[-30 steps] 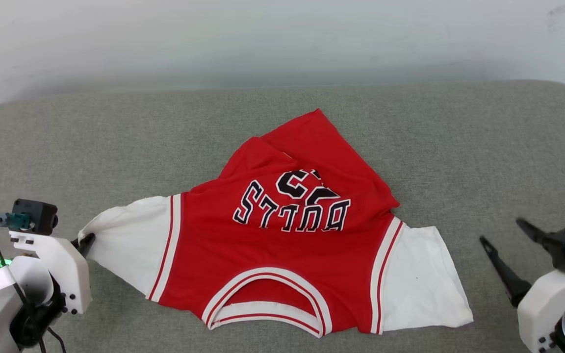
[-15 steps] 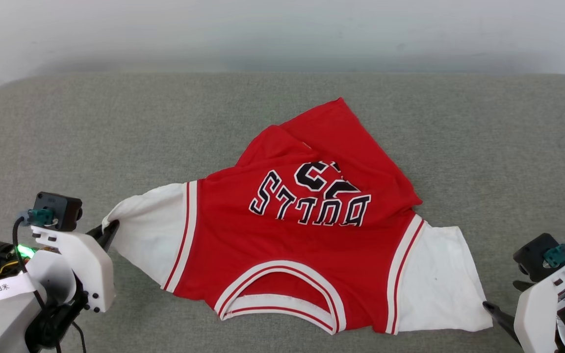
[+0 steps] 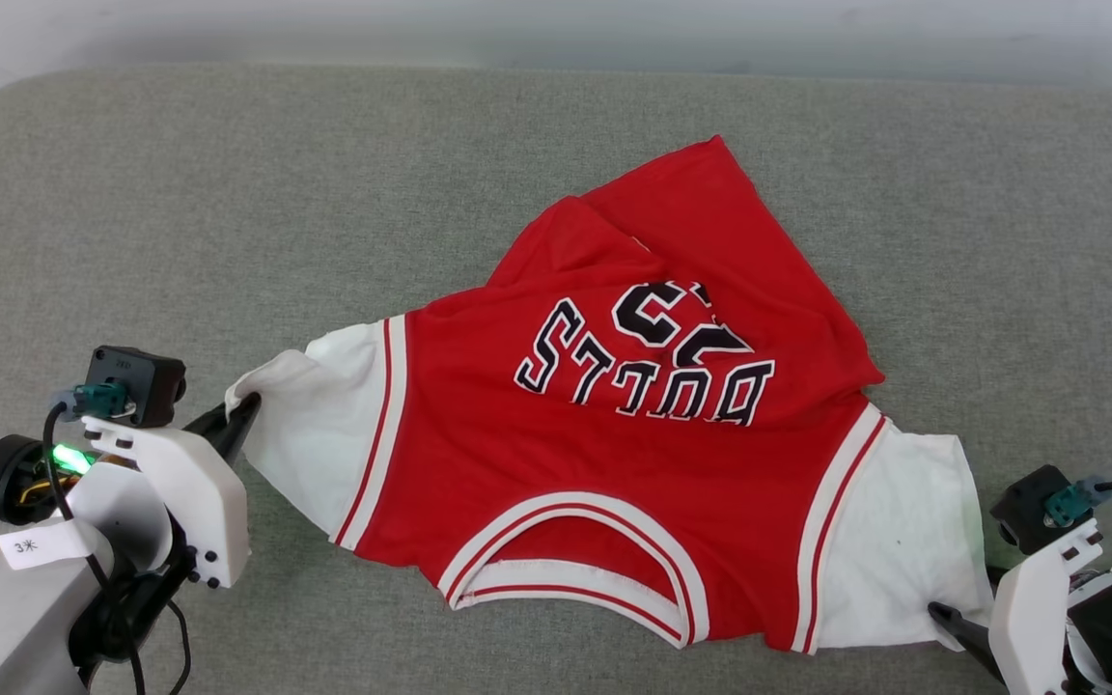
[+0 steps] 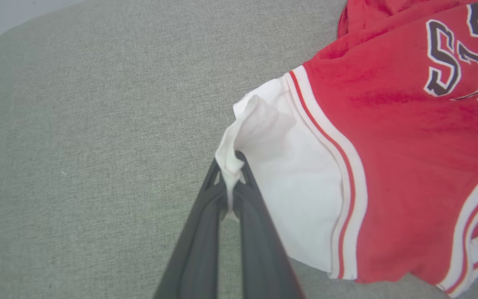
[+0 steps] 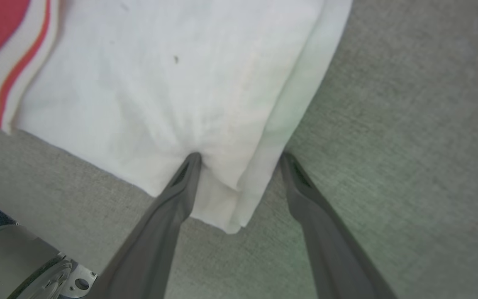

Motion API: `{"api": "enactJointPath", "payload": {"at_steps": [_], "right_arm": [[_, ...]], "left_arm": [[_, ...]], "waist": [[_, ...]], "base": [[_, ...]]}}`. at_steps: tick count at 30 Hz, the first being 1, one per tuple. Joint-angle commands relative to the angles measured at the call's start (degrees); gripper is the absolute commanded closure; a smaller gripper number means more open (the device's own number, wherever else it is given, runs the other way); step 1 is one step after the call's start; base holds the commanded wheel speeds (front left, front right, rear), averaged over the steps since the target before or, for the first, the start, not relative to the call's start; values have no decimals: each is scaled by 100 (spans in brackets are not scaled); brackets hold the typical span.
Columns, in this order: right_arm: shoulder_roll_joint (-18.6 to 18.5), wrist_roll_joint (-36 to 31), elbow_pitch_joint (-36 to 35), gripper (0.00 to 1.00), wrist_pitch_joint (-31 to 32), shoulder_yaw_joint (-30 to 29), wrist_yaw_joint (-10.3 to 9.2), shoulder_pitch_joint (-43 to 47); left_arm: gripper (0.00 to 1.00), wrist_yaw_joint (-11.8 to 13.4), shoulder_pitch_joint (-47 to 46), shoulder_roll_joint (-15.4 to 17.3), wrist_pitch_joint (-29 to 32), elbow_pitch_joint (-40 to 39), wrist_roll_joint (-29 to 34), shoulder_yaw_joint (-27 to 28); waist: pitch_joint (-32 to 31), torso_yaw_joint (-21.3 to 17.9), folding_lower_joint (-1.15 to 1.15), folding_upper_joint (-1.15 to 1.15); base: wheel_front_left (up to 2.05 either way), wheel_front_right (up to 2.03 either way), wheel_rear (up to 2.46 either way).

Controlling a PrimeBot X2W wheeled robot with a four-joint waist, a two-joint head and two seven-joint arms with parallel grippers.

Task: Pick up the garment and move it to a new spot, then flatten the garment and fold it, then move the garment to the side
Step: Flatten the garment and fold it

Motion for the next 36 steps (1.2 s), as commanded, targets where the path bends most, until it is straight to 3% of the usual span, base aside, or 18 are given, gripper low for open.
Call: {"api": "enactJointPath", "payload": {"at_steps": [1, 4, 5, 6, 7, 16, 26, 36], "right_arm": [[179, 33, 323, 0, 10, 304, -2, 130], [178, 71, 551, 0, -176, 582, -2, 101], [186, 112, 596, 55, -253, 638, -2, 71], [200, 143, 607, 93, -363, 671, -2, 28], [199, 143, 602, 100, -465, 684, -2, -15], [92, 227, 211, 100, -1471, 215, -4, -200], [329, 609, -680, 100, -1976, -795, -4, -492], [684, 799, -1598, 100, -2123, -1688, -4, -1436]], "left_arm": [[100, 9, -65, -4, -22, 11, 10, 7], [100, -16, -57, -23, -56, 51, -19, 12], [100, -33, -36, -29, -60, 68, -35, 14], [100, -49, 1, -44, -78, 85, -55, 21], [100, -56, 37, -53, -113, 93, -90, 34], [100, -98, 324, 88, -497, -102, -277, 213], [100, -274, 90, 307, -995, -1150, -288, 607], [100, -342, -919, -73, -1290, -1876, -389, 1149]], "waist": [[27, 10, 0, 0], [25, 1, 0, 0], [6, -11, 0, 0], [-31, -28, 0, 0], [-68, -44, 0, 0], [-675, -216, 0, 0], [-1210, -325, 0, 0], [-1213, -380, 0, 0]], "base": [[0, 0, 0], [0, 0, 0], [0, 0, 0], [0, 0, 0], [0, 0, 0], [0, 0, 0], [0, 0, 0], [0, 0, 0]]}}
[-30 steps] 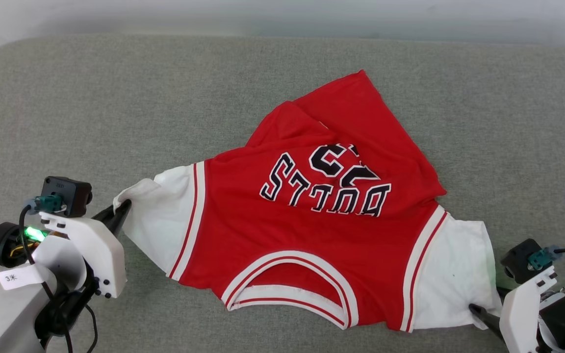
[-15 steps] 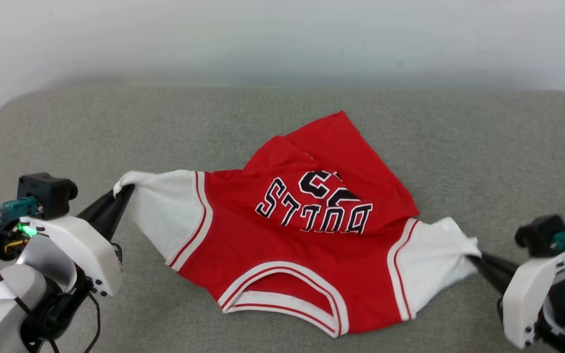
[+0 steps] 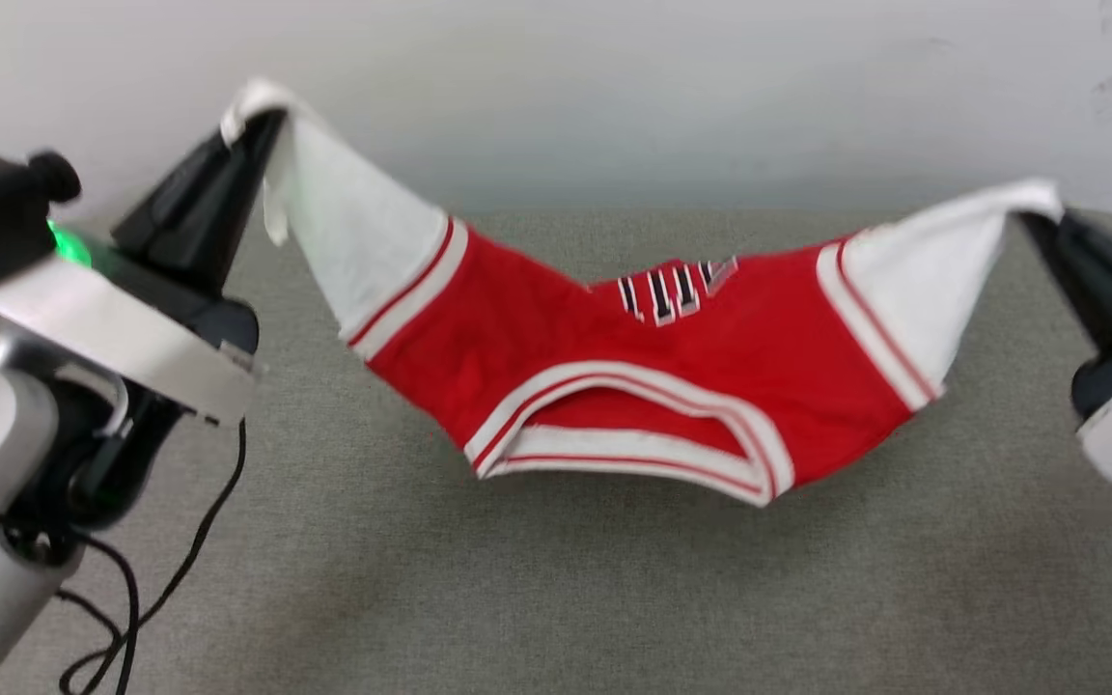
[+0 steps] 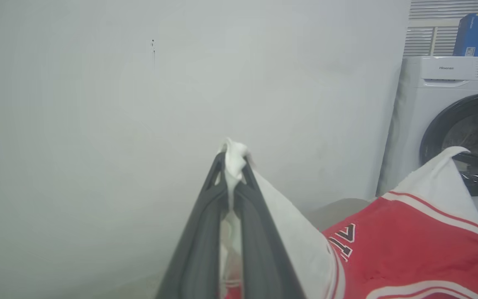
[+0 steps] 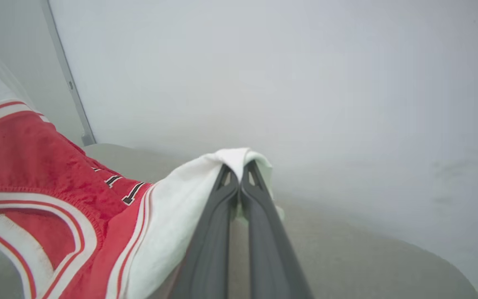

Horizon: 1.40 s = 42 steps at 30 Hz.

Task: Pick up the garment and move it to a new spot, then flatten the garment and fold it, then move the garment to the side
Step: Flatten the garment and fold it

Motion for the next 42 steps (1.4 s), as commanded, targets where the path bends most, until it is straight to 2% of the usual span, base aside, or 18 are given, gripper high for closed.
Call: {"api": "enactJointPath", "payload": {"at_steps": [1, 7, 12, 18, 25, 32, 37, 42], "right_arm": [[72, 24, -90, 100, -9, -83, -5, -255], [281, -168, -38, 100, 34, -347, -5, -1269], [369, -318, 454, 100, 79, -390, -5, -2330], [367, -523, 1038, 100, 83, -233, -6, -3554], [393, -838, 1928, 100, -90, 9, -6, -5336], [467, -1171, 2825, 100, -411, 270, -6, -6865], [658, -1281, 3557, 100, -760, 472, -6, -7409], [789, -1198, 4073, 100, -1234, 931, -6, -7082]], "left_arm": [[100, -29, -225, -69, -25, -48, 39, 57], [100, -12, -1198, -458, 53, 18, 179, 199], [100, -64, -2137, -824, 198, 416, 292, 241], [100, -191, -3190, -1111, 335, 991, 428, 300], [100, -450, -4656, -1416, 460, 1973, 730, 305], [100, -730, -5881, -1618, 397, 2916, 921, 371], [100, -857, -6183, -1739, 138, 3458, 1036, 346], [100, -942, -5685, -1795, -223, 3815, 1053, 253]], "waist": [[67, -16, 0, 0], [380, -29, 0, 0], [866, -23, 0, 0], [1545, -27, 0, 0], [2398, -11, 0, 0], [2959, 3, 0, 0], [3135, -1, 0, 0], [3058, -52, 0, 0]], "base": [[0, 0, 0], [0, 0, 0], [0, 0, 0], [0, 0, 0], [0, 0, 0], [0, 0, 0], [0, 0, 0], [0, 0, 0]]}}
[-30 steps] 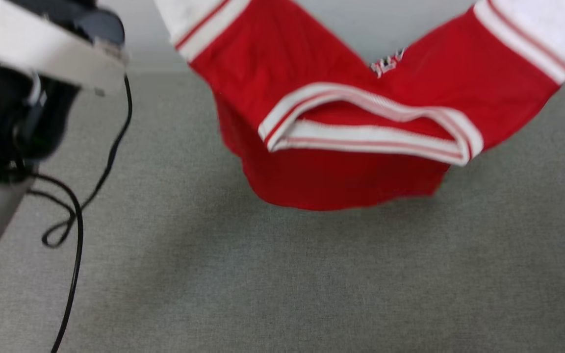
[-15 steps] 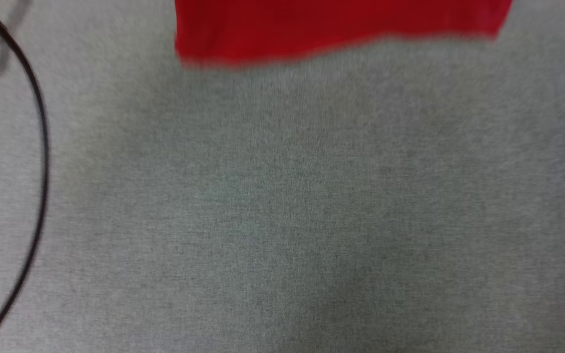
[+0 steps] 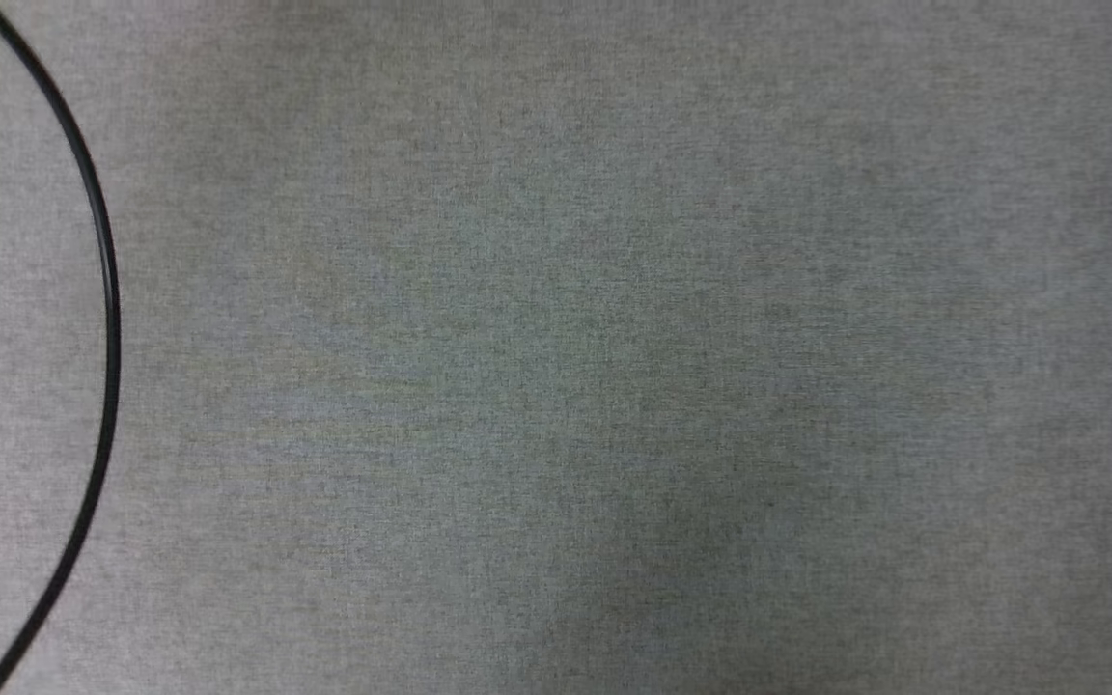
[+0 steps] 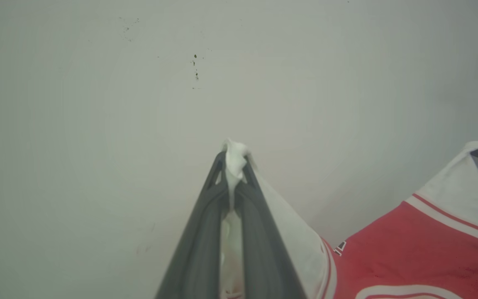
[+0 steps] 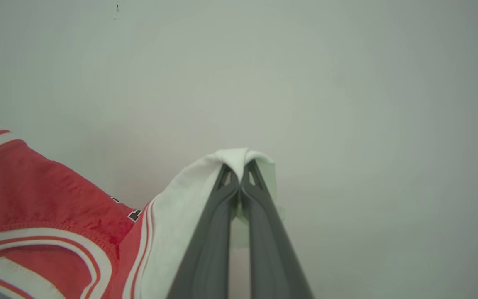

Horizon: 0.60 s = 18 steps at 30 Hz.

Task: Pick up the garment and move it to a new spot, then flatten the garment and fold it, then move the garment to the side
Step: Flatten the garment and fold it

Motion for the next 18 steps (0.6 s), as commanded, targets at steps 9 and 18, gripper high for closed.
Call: {"api": "enactJointPath", "payload": {"at_steps": [9, 18], "right_arm": [[11, 413, 484, 100, -768, 779, -6, 1499], [-264, 873, 57, 100, -1347, 1116, -7, 3469]], "left_arm": [[100, 4, 1740, 28, -488, 157, -272, 140], [100, 535, 4321, 100, -574, -943, -278, 769]], "waist": [[-568, -47, -1, 0], [-1377, 6, -1, 0]], "base": [[0, 0, 0], [0, 0, 0]]}}
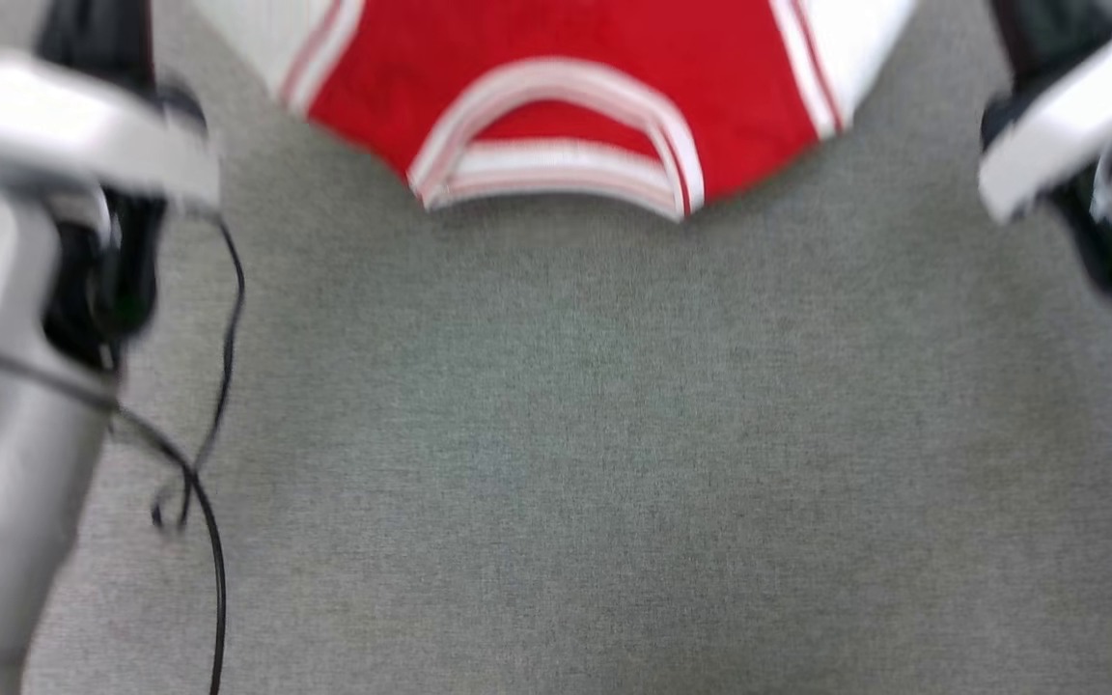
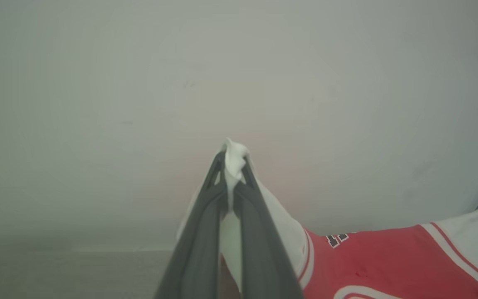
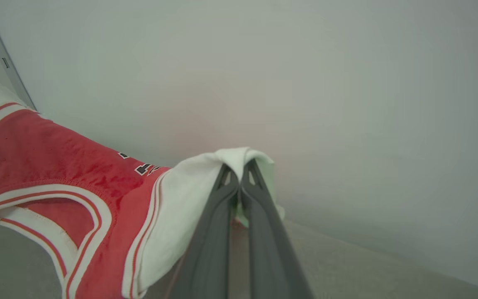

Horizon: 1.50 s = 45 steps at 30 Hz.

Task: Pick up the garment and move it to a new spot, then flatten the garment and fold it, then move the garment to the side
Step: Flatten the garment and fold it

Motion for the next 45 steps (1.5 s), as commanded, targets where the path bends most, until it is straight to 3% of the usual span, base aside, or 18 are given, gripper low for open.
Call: {"api": "enactJointPath", "payload": {"at_steps": [1, 9, 19, 32, 43, 44, 45], "right_arm": [[-61, 62, -91, 100, -40, -4, -8, 277], [-160, 59, -713, 100, -120, -196, -7, 2286], [-115, 26, -1433, 100, 336, -801, -8, 4432], [83, -208, -2185, 100, 1196, -1802, -8, 6625], [307, -380, -2333, 98, 1658, -2108, -8, 7188], [333, -420, -2345, 56, 1688, -2104, -8, 7137], [364, -558, -2433, 0, 1675, -2087, -8, 6978]], "left_arm": [[100, 72, 340, 39, -39, -143, 33, 90], [100, 479, 2621, 81, -42, -1143, 67, 693], [100, 822, 4867, 254, -42, -1770, -122, 900], [100, 1151, 6404, 193, -36, -2007, -407, 1012], [100, 1087, 6532, 28, -39, -1899, -291, 866], [100, 1074, 6472, 16, -39, -1887, -267, 844], [100, 1044, 6372, -11, -33, -1864, -221, 785]], "waist": [[-274, 29, 0, 0], [-978, -4, 0, 0], [-1655, -32, 0, 0], [-2050, 78, 0, 0], [-2073, 130, 0, 0], [-2060, 129, 0, 0], [-2025, 123, 0, 0]], "base": [[0, 0, 0], [0, 0, 0], [0, 0, 0], [0, 0, 0], [0, 0, 0], [0, 0, 0], [0, 0, 0]]}}
